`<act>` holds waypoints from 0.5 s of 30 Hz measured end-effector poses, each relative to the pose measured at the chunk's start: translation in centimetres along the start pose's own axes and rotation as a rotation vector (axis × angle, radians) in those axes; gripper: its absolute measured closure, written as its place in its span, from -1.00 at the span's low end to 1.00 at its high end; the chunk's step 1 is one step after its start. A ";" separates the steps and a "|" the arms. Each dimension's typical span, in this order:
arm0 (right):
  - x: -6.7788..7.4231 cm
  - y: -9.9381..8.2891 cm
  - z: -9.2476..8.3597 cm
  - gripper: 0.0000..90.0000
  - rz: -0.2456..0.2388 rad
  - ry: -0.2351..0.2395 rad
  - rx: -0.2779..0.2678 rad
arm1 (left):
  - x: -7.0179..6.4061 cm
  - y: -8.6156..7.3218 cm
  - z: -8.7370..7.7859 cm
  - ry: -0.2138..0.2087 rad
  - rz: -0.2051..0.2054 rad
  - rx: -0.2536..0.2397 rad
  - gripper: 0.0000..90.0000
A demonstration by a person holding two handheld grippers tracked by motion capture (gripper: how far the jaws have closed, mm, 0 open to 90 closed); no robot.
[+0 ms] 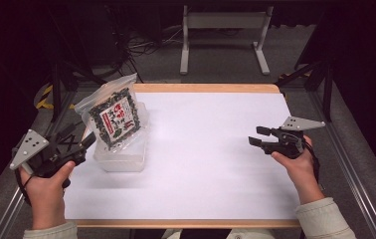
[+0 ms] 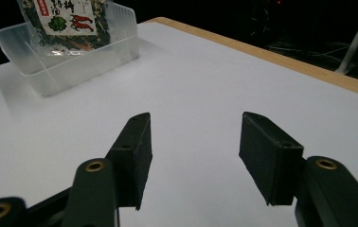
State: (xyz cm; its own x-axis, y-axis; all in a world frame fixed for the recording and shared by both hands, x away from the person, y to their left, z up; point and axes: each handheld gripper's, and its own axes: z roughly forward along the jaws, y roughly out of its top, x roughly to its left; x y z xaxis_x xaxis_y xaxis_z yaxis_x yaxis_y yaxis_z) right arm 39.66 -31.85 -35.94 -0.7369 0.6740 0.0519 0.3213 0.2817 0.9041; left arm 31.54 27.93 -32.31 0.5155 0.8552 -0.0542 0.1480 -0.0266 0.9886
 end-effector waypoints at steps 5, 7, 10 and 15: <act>0.0 -0.3 -0.4 -0.10 0.002 0.004 -0.015 | -3.5 0.7 1.1 -0.121 0.039 0.023 -0.44; -0.1 -0.4 -0.6 -0.13 0.005 0.005 -0.024 | -5.0 0.8 1.9 -0.168 0.054 0.033 -0.44; -0.3 -0.7 -0.9 -0.18 0.008 0.008 -0.031 | -6.8 0.6 3.1 -0.217 0.070 0.049 -0.45; -0.4 -1.3 -1.4 -0.26 0.014 0.014 -0.036 | -8.5 -0.4 4.9 -0.267 0.061 0.060 -0.44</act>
State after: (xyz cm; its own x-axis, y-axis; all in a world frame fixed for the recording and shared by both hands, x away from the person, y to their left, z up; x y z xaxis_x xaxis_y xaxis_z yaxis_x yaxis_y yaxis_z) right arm 38.77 -33.43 -36.53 -0.7407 0.6681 0.0706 0.3107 0.2474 0.9177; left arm 31.22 18.18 -32.88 0.7280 0.6845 -0.0378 0.1552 -0.1109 0.9816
